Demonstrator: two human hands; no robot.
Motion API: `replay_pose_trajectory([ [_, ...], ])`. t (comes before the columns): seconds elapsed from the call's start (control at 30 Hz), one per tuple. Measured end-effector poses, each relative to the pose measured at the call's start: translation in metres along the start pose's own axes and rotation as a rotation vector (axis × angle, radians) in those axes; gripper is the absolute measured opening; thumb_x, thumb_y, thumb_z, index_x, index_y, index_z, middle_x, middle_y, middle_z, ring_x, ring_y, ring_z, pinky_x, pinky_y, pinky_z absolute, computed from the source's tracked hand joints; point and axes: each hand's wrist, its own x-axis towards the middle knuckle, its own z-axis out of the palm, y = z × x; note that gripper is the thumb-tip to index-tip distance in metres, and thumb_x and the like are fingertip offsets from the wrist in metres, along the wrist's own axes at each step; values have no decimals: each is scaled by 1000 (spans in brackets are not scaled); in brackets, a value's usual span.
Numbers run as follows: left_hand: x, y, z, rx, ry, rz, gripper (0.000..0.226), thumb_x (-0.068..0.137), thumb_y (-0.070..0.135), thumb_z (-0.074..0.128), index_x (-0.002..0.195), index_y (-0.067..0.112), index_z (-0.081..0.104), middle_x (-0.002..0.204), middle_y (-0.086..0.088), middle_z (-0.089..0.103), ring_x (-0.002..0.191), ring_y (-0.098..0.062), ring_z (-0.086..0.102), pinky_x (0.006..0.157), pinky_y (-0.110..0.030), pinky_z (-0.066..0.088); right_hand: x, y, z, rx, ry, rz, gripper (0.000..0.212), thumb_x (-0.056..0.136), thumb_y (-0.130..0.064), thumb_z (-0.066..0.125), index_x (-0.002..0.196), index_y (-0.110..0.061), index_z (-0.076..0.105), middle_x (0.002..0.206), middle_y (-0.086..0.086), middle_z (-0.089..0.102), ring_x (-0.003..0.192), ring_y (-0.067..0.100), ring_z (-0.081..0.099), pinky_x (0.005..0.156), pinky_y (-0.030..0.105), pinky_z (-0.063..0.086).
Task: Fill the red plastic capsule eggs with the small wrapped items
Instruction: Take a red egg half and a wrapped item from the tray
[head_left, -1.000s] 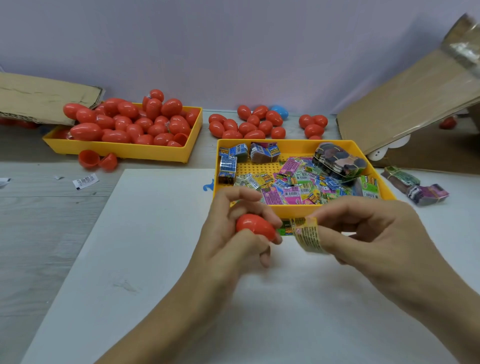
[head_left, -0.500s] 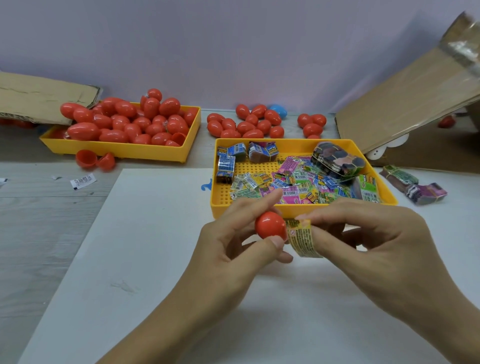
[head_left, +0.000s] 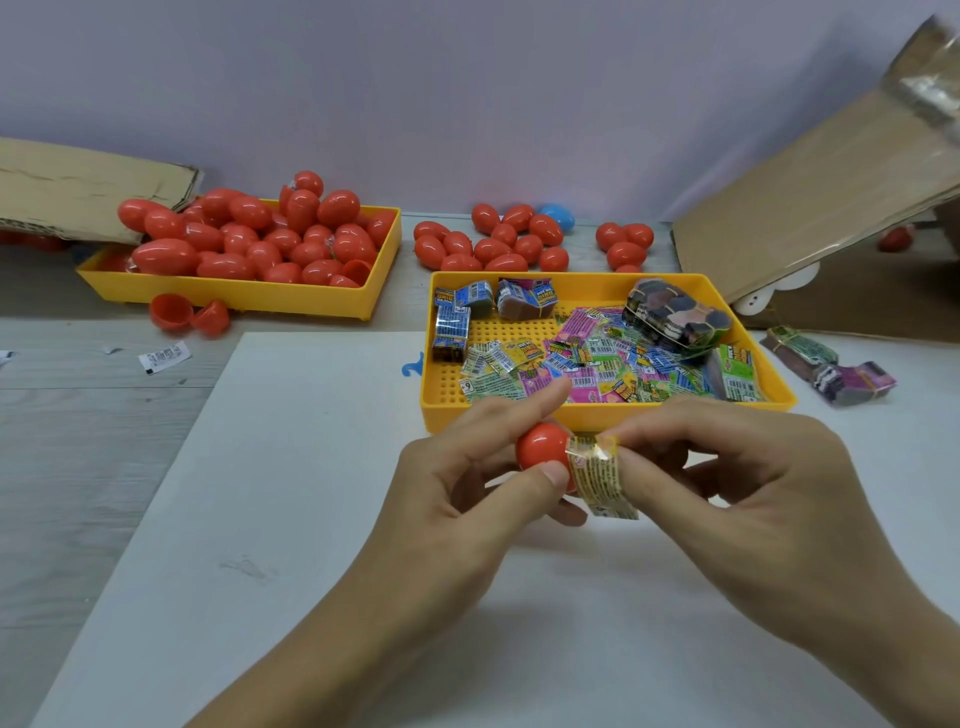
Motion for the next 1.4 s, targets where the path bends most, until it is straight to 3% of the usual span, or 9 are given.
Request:
replay_pose_trajectory([
  [0.23,0,-1,1,6,7,5,46,80,6,67,122,24,70,103,-11,62,78,-22,68,72,-25,58,1,4,0,-58,6,8,12,79,-14,72,78,-26,75,67,-7,63,55,19,53,43,36,44],
  [0.47,0,-6,2,8,21,53,44,83,8,72,123,23,70,105,-10,62,92,-26,69,75,-32,61,1,-2,0,-39,0,-23,4,80,-29,75,83,-27,75,70,-6,66,59,13,55,42,26,41],
  [0.63,-1,-4,3,2,32,75,45,81,23,69,125,29,68,104,4,60,98,-23,70,81,-36,62,2,0,-2,-13,-8,18,18,76,-16,73,91,-26,76,78,-11,66,63,15,57,43,35,44],
  [0.8,-1,-5,7,-8,52,111,47,84,10,74,127,30,66,104,-4,58,93,-26,73,80,-35,62,3,-1,-3,-29,-13,-18,8,78,-21,74,85,-23,75,79,-7,68,67,18,60,43,26,43],
  [1.03,-4,-6,5,37,103,168,26,81,19,74,106,21,68,98,1,74,91,-23,75,79,-26,58,4,0,-5,-82,-21,26,16,78,-19,69,89,-27,78,78,-9,67,68,17,61,42,29,43],
  [1.13,-2,-6,4,142,145,277,25,83,18,75,107,22,69,104,0,72,96,-25,72,84,-26,56,3,-3,-5,-10,-16,105,8,75,-32,72,81,-32,77,77,-10,68,68,14,63,44,39,46],
  [1.2,0,-6,2,179,165,331,25,83,18,75,107,25,70,105,3,70,96,-25,69,82,-26,55,3,-5,-6,23,-19,145,17,72,-45,70,79,-31,75,74,-11,69,67,13,63,45,41,47],
  [1.33,-1,-6,2,140,172,341,25,82,16,75,105,24,72,106,2,70,96,-23,70,80,-23,55,3,-3,-6,-14,-8,173,2,75,-26,76,75,-28,75,69,-11,67,64,14,63,44,41,46],
  [1.4,-1,-7,4,121,162,335,25,81,14,75,105,22,72,106,1,71,95,-22,71,81,-22,56,3,-2,-5,-58,5,157,12,77,-17,81,78,-28,76,70,-11,68,64,14,63,43,38,45],
])
